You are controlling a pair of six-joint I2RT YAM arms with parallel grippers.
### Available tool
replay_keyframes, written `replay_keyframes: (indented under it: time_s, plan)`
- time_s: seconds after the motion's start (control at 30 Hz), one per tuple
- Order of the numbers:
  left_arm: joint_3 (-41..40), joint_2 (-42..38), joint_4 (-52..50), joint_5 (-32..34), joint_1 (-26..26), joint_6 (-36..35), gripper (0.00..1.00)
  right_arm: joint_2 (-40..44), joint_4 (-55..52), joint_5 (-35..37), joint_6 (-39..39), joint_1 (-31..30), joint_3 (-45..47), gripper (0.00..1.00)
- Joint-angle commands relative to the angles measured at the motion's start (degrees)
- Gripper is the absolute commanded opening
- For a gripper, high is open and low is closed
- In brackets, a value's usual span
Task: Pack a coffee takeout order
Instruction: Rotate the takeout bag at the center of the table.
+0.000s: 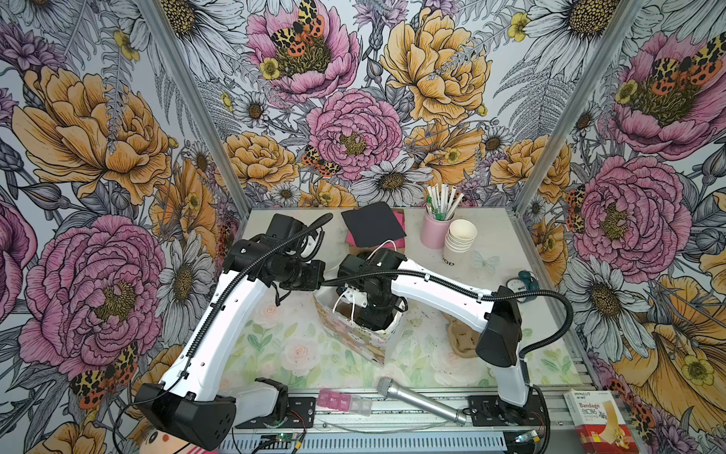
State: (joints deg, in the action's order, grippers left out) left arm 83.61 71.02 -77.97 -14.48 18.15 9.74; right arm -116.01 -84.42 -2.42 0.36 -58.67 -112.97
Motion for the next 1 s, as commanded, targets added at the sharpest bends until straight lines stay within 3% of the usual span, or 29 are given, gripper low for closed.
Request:
replay_keyframes:
  time_s: [0.0,0.33,0.97]
  plan:
    - [-0.99,-1.77,0.62,0.89,0.39,3.43,0.0,2.52,2.35,-0.52,0.35,0.75,-0.78,0.84]
    - [-3.84,-6.82,0.8,3.08,0.48,12.93,0.0,2.45,2.49,-0.83,0.51,1.63,-3.8,0.84]
    - [-6.18,-9.91,2.73,8.17,3.53,17.22,0.0,2.2,1.52,0.31,-1.08,1.41,-2.72,0.84]
